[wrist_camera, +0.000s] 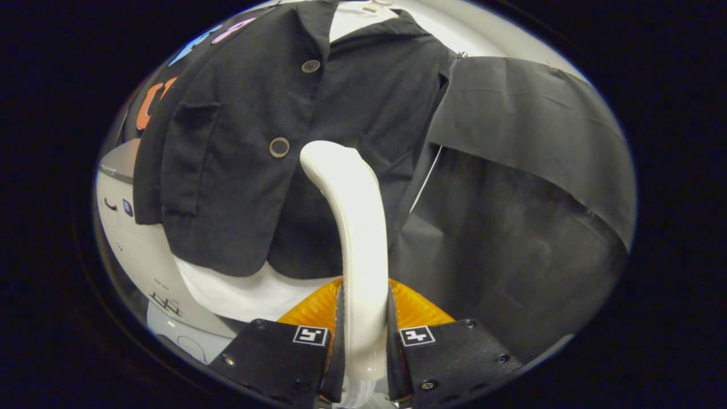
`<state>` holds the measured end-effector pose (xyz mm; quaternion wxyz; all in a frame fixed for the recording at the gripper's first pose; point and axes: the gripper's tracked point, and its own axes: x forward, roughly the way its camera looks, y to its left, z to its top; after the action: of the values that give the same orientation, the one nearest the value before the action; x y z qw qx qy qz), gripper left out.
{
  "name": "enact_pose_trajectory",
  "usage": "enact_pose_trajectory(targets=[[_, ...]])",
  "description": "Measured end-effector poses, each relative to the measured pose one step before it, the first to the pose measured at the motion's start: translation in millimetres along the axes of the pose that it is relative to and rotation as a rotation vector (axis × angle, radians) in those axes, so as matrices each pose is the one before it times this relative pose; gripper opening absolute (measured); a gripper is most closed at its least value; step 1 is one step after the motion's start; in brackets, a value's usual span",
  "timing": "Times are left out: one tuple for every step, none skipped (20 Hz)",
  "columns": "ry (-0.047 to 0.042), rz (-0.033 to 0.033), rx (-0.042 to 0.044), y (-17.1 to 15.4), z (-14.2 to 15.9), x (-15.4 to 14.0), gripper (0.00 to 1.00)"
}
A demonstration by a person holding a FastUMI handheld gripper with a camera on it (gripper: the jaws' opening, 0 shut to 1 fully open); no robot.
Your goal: Iron the clothes twice with a garment steamer, once on the left side and once on the right side.
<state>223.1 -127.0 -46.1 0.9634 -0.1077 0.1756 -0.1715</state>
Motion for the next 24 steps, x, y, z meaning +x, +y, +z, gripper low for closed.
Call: enact_pose_trajectory(targets=[[0.00922,-0.00066,-0.00050,3.03,-6.98,4.44,0.33],[0.01001,-0.00028,-0.00486,2.48,-6.42,2.41,0.33],[0.01216,0.00193,-0.00023,1.46,-6.09,1.99,0.33],[0.01279,0.00442,0.00212,1.45,-6.75,0.37,0.33],[0.01750,0.00480,0.00389,0.65,-5.63,1.33,0.33],[0.01565,0.00253,0.00385,1.13,-11.76,-0.52,0.33],[0.01377,0.00227,-0.00117,1.40,-8.70,0.52,0.33],[0.00776,0.00093,0.00014,1.01,-5.05,0.96,0.33],[0.00971,0.00152,-0.00102,1.47,-3.28,2.83,0.33],[0.00931,0.00240,0.00270,1.36,-3.29,-0.12,0.33],[0.01115,0.00383,0.00370,1.49,-4.92,1.08,0.33],[0.00933,0.00217,0.00329,0.62,-3.90,-1.16,0.33],[0.00215,0.00062,-0.00201,0.17,-2.43,-0.60,0.33],[0.00346,0.00533,0.00086,1.29,-2.30,-1.81,0.33],[0.00394,0.00262,0.00178,1.18,-1.90,-2.66,0.33],[0.00364,0.00156,-0.00042,0.84,-1.35,-1.89,0.33],[0.00042,0.00293,0.00184,1.12,-0.21,-1.88,0.33],[-0.00326,0.00530,0.00376,0.26,0.61,-2.49,0.33],[-0.00360,0.00706,0.00231,-0.42,1.03,-3.10,0.33],[-0.00373,0.01141,0.00761,-0.12,1.29,-2.46,0.33],[-0.00123,0.01447,0.01156,-0.73,0.46,-2.50,0.33],[-0.00138,0.01589,0.01264,-0.51,0.75,-1.06,0.33],[-0.00230,0.01231,0.00852,-2.24,0.87,-0.87,0.33],[-0.00350,0.01117,0.00571,-3.66,0.71,-0.74,0.33]])
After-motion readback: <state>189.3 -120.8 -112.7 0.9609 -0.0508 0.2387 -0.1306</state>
